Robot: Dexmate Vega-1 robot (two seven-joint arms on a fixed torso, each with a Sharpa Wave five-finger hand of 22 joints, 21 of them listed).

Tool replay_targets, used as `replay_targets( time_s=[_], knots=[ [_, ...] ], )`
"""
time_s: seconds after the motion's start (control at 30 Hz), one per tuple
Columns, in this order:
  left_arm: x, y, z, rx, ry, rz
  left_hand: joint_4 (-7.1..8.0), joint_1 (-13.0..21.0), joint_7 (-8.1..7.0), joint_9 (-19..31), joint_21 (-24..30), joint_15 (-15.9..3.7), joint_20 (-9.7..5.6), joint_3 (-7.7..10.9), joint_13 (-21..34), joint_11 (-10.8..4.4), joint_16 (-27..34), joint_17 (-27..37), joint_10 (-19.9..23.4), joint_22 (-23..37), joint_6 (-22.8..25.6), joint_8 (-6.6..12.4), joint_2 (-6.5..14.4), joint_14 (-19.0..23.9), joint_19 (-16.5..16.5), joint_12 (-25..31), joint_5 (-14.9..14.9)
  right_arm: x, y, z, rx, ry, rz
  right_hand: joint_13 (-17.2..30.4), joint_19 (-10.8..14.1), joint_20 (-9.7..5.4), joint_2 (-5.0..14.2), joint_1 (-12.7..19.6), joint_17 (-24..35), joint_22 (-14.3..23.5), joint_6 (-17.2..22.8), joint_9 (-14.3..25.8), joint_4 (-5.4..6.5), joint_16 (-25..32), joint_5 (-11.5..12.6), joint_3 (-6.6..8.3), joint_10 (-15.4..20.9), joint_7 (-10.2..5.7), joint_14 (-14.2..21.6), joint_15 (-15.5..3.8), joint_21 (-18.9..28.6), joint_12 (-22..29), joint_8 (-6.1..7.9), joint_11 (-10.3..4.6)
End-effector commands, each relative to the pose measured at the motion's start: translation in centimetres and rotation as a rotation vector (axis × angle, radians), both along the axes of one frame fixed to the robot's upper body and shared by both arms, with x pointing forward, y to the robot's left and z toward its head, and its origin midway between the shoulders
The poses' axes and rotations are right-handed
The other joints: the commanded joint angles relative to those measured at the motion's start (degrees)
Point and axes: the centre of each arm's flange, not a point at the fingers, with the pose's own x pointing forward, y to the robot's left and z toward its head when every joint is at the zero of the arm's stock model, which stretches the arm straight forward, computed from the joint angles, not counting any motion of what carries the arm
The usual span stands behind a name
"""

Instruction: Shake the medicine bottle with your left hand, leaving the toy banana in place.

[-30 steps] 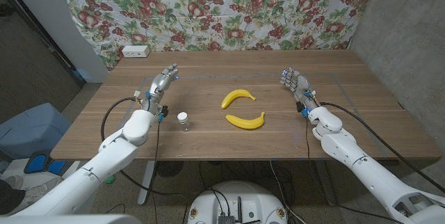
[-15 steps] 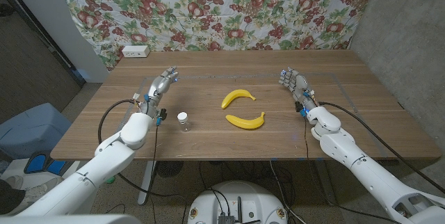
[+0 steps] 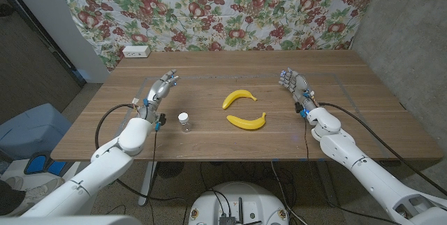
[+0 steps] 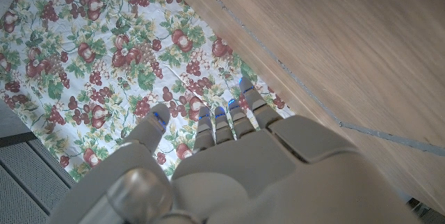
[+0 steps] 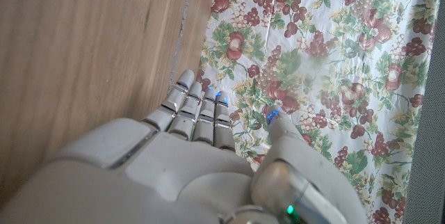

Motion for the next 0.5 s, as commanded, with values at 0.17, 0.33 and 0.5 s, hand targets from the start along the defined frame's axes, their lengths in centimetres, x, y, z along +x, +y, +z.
replay_targets(
  time_s=[0.17, 0.33, 0.5],
  knots=[
    [-1.5, 0.0, -1.1, 0.023, 0.009, 0.020, -1.34, 0.24, -0.36, 0.23, -0.43, -0.41, -0.13, -0.31, 0.23, -0.61, -0.28, 0.09, 0.21, 0.28, -0.04, -0.16, -0.91, 0.20, 0.32, -0.32, -0.07, 0.1, 0.6, 0.1, -0.004, -0.001, 0.010, -0.13, 0.30, 0.20, 0.39, -0.37, -0.06, 0.23, 0.60, 0.31, -0.45, 0.32, 0.47, 0.02, 0.57, -0.19, 0.04, 0.29, -0.23, 0.43, 0.06, 0.10],
    [-1.9, -0.1, -1.6, 0.025, 0.021, 0.020, -1.72, 0.33, -0.41, 0.23, -0.53, -0.41, -0.17, -0.43, 0.23, -0.63, -0.28, 0.09, 0.32, 0.28, -0.04, -0.17, -0.90, 0.28, 0.42, -0.30, -0.04, 0.1, 0.8, 0.1, -0.010, -0.001, 0.012, -0.19, 0.32, 0.22, 0.40, -0.42, -0.09, 0.24, 0.60, 0.31, -0.52, 0.31, 0.48, 0.00, 0.63, -0.23, 0.00, 0.39, -0.35, 0.45, 0.05, 0.13],
    [-2.0, -0.1, -2.0, 0.033, 0.032, 0.025, -2.04, 0.42, -0.58, 0.23, -0.64, -0.52, -0.25, -0.53, 0.24, -0.58, -0.29, 0.10, 0.29, 0.28, -0.03, -0.17, -0.82, 0.31, 0.51, -0.33, -0.02, 0.2, 0.9, 0.1, -0.013, -0.002, 0.013, -0.24, 0.34, 0.27, 0.41, -0.48, -0.12, 0.24, 0.60, 0.31, -0.58, 0.32, 0.49, -0.02, 0.54, -0.19, -0.01, 0.48, -0.49, 0.42, 0.04, 0.13]
  ],
)
